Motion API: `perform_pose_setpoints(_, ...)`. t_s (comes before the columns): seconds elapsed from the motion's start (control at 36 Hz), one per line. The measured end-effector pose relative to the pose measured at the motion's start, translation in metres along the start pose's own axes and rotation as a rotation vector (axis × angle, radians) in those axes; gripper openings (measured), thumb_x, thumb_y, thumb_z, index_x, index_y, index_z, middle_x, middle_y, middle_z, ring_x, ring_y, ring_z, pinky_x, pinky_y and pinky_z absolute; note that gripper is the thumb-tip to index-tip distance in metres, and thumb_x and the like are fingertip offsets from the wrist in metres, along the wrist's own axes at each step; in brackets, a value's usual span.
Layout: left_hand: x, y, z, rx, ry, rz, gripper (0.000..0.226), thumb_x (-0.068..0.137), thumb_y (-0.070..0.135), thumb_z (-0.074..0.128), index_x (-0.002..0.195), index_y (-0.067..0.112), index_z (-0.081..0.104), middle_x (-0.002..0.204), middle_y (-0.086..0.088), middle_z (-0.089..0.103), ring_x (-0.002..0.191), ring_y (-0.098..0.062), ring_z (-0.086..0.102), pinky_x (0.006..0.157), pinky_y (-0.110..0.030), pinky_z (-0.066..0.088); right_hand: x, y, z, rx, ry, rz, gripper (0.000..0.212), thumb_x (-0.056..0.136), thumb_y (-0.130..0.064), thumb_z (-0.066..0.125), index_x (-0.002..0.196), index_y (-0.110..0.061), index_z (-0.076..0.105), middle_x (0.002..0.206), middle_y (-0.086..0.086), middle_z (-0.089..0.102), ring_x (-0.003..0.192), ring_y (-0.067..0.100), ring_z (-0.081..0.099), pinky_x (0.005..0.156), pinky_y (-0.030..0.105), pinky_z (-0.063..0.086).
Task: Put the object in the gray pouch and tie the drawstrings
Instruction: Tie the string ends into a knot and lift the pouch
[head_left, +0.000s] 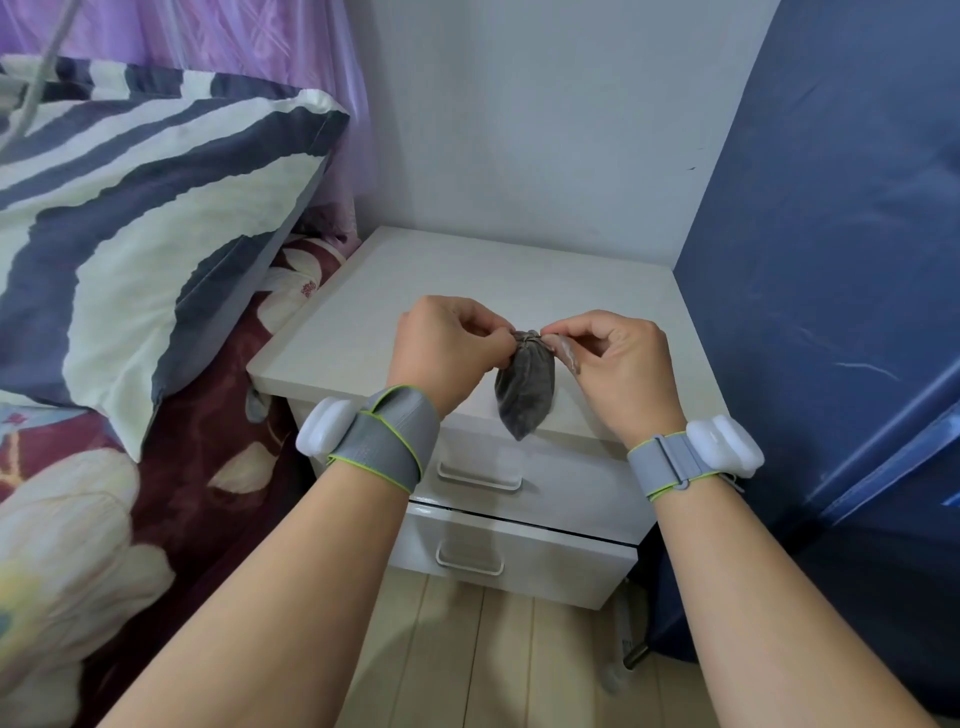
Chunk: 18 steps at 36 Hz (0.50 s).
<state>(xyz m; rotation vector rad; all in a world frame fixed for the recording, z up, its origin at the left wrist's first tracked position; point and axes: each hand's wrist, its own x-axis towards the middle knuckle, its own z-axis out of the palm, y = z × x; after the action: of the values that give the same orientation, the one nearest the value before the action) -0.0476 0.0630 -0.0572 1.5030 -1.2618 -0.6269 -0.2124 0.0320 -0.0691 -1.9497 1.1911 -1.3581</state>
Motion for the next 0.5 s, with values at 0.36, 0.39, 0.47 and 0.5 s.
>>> perform_pose_setpoints(0.36, 0.0018, -0.0048, 0.0038, -0.074, -0.020, -0.046, 0.010, 0.061, 0.019, 0.063, 0.064, 0.013, 0.071, 0.068, -0.006, 0.077, 0.068, -0.027, 0.074, 0.075, -0.044, 0.063, -0.0005, 0.0066, 0.0027, 0.113, 0.005, 0.107, 0.012, 0.081, -0.012, 0.075, 0.079, -0.024, 0.076, 0.078, -0.007, 0.075, 0.073, 0.005, 0.071, 0.077, 0.019, 0.054)
perform_pose_setpoints(0.39, 0.0023, -0.0051, 0.0048, -0.075, -0.015, -0.047, 0.011, 0.060, 0.019, 0.063, 0.064, 0.012, 0.071, 0.070, -0.006, 0.077, 0.069, -0.028, 0.074, 0.074, -0.044, 0.063, -0.0011, 0.0074, 0.0031, 0.123, 0.007, 0.115, 0.011, 0.081, -0.013, 0.076, 0.079, -0.024, 0.076, 0.078, -0.006, 0.075, 0.075, 0.006, 0.071, 0.078, 0.020, 0.055)
perform_pose_setpoints(0.47, 0.0029, -0.0056, 0.0069, -0.058, -0.005, -0.045, 0.014, 0.060, 0.020, 0.064, 0.066, 0.010, 0.071, 0.069, -0.005, 0.077, 0.068, -0.028, 0.073, 0.072, -0.045, 0.063, -0.0022, 0.0088, 0.0049, 0.176, 0.016, 0.161, 0.010, 0.080, -0.013, 0.076, 0.078, -0.022, 0.077, 0.079, -0.002, 0.076, 0.078, 0.011, 0.073, 0.080, 0.022, 0.056)
perform_pose_setpoints(0.5, 0.0028, -0.0053, 0.0076, -0.054, -0.005, -0.044, 0.014, 0.060, 0.021, 0.064, 0.066, 0.010, 0.070, 0.069, -0.006, 0.076, 0.067, -0.027, 0.073, 0.072, -0.044, 0.063, -0.0024, 0.0086, 0.0051, 0.194, 0.017, 0.179, 0.009, 0.080, -0.012, 0.076, 0.078, -0.022, 0.077, 0.079, -0.002, 0.076, 0.078, 0.011, 0.073, 0.080, 0.022, 0.056)
